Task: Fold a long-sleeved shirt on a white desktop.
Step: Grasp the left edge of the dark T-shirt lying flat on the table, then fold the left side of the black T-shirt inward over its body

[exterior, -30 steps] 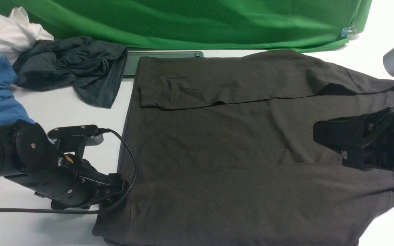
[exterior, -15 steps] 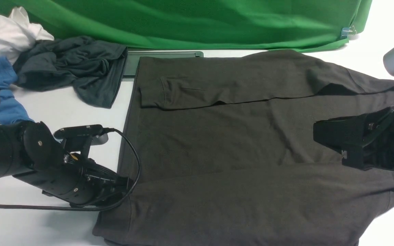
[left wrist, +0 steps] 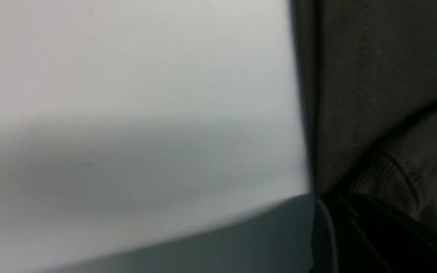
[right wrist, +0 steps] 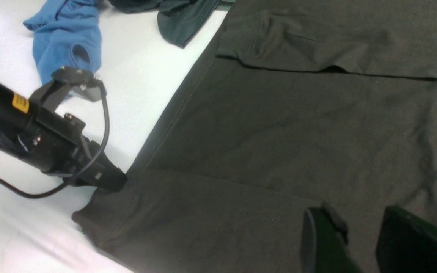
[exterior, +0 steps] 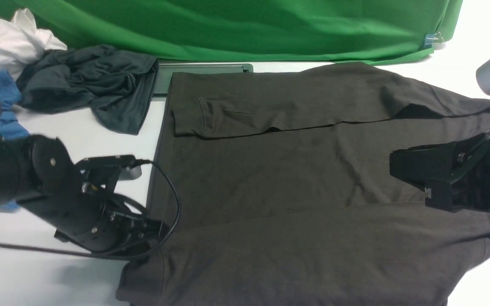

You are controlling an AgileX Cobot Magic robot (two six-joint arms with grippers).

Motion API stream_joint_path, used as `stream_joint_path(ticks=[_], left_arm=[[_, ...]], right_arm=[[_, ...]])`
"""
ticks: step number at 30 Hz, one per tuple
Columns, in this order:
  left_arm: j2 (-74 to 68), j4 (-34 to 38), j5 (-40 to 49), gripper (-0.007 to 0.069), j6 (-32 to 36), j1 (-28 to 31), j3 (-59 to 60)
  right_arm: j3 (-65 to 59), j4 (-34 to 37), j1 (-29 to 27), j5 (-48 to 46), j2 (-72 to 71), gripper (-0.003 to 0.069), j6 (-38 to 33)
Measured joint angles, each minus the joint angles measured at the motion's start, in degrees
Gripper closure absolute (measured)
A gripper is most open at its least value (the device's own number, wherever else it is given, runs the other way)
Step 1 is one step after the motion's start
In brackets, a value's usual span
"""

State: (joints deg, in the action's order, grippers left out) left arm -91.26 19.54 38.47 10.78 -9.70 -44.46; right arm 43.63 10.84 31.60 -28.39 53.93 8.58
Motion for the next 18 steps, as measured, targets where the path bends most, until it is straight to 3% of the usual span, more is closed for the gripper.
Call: stream_joint_path(ticks=[11,18], left_arm=[[-0.05,-0.13,10.3,0.0576,0.2,0.0,-13.9],[-0.05,-0.13,10.77,0.0576,0.59,0.0,-20.6]], right_arm=[[0.0,0.0,0.0,0.0,0.0,0.0418,-0.44],[0.0,0.0,0.0,0.0,0.0,0.0418,-0.44]])
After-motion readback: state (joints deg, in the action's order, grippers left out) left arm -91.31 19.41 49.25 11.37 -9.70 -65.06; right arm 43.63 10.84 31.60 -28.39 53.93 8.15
